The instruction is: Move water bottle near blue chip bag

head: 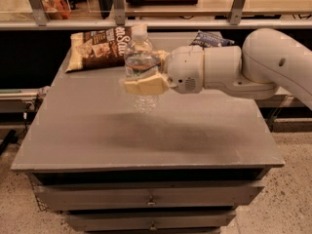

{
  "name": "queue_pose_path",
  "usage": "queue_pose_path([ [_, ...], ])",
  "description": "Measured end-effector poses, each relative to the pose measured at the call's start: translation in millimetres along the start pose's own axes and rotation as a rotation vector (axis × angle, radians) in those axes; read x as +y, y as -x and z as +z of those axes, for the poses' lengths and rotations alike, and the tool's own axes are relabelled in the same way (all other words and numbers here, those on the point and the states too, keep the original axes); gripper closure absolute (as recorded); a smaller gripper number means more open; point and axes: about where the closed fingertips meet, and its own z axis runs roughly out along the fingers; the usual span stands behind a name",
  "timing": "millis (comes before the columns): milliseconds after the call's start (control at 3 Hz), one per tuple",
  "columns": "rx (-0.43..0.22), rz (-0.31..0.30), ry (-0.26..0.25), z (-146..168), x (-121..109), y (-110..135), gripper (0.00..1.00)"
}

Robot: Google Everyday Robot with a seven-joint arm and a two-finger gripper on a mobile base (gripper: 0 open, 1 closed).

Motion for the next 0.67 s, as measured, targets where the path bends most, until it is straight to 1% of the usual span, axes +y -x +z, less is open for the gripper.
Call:
queue_pose_path([
  [333, -0.017, -0.019, -0.108, -49.2, -47.2, -12.1, 1.00],
  [667, -0.002, -0.069, -0.215, -95.6, -99.6, -9.4, 1.00],
])
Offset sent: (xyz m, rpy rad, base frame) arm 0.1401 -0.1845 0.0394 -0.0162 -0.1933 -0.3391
